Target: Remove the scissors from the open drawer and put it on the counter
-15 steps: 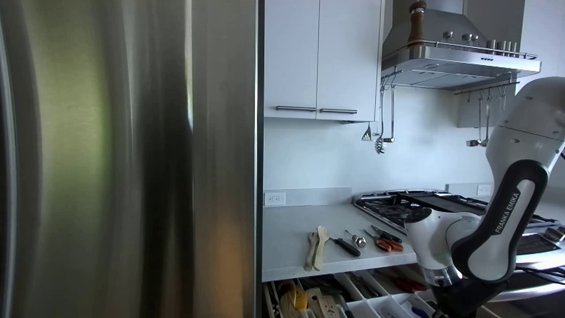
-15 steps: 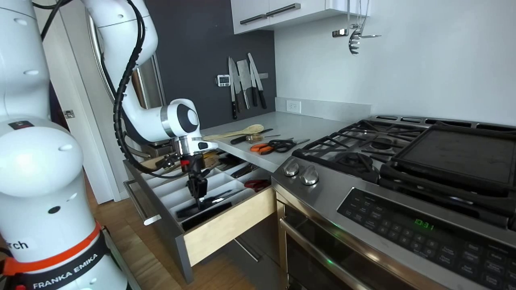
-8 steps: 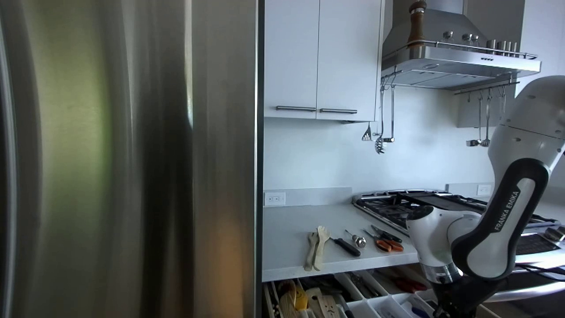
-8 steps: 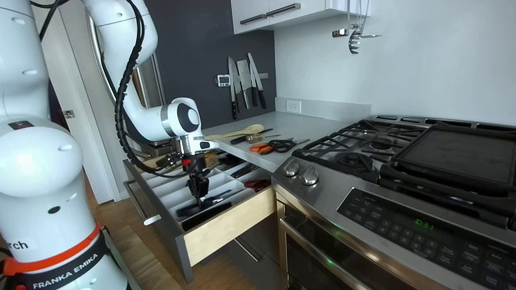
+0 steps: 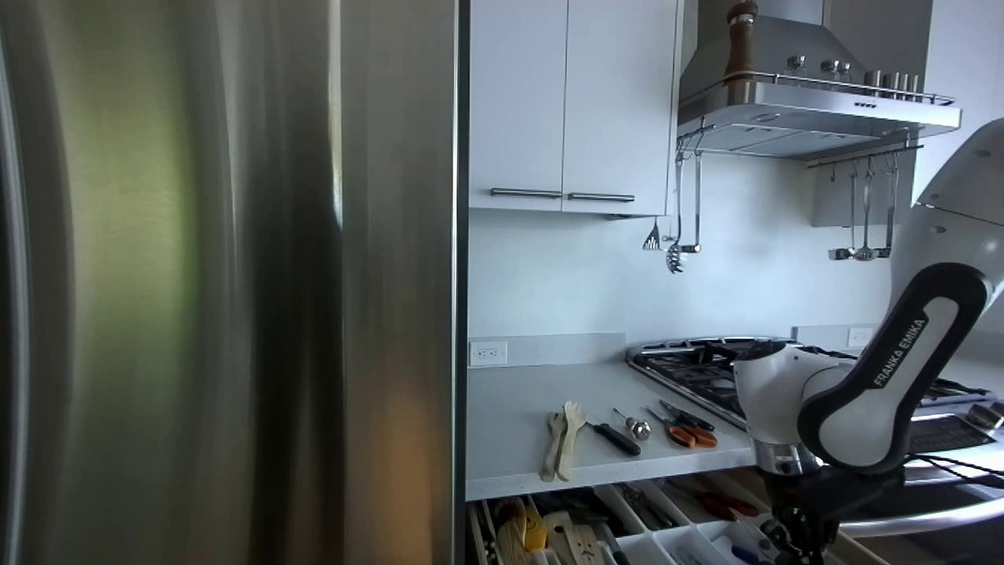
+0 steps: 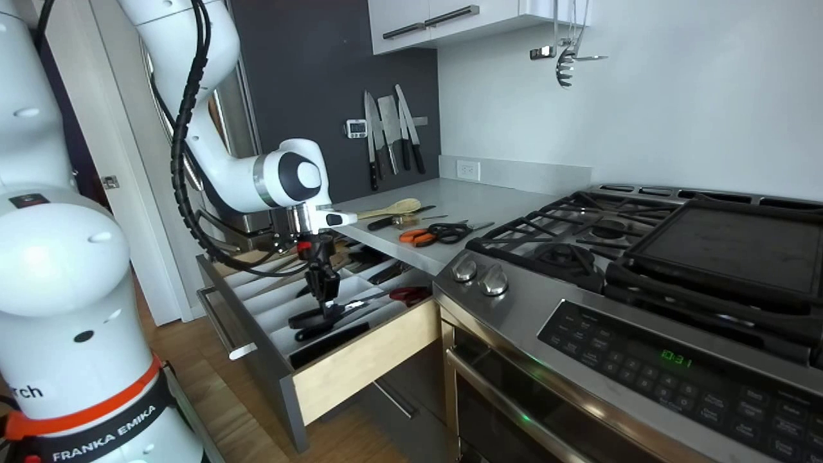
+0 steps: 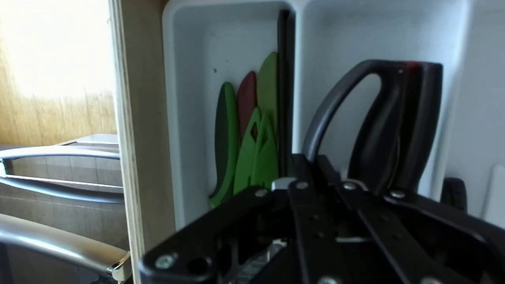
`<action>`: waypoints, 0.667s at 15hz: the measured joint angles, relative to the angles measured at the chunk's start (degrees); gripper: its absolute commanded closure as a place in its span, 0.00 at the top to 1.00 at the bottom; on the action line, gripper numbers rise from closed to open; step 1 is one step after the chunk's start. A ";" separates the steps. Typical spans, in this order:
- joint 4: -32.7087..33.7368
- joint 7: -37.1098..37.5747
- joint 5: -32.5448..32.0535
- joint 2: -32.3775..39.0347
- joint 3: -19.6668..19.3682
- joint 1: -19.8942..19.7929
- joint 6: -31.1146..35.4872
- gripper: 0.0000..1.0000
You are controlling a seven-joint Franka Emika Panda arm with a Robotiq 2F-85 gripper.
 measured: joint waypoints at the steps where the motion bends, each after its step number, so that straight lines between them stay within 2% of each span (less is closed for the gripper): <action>1: -0.42 -1.68 1.63 -0.46 -0.02 -0.18 1.30 0.02; 7: -0.50 -13.43 13.64 -1.25 -0.03 -0.38 6.02 0.02; 10: 0.01 -21.85 21.42 -1.39 -0.01 -0.16 7.60 0.02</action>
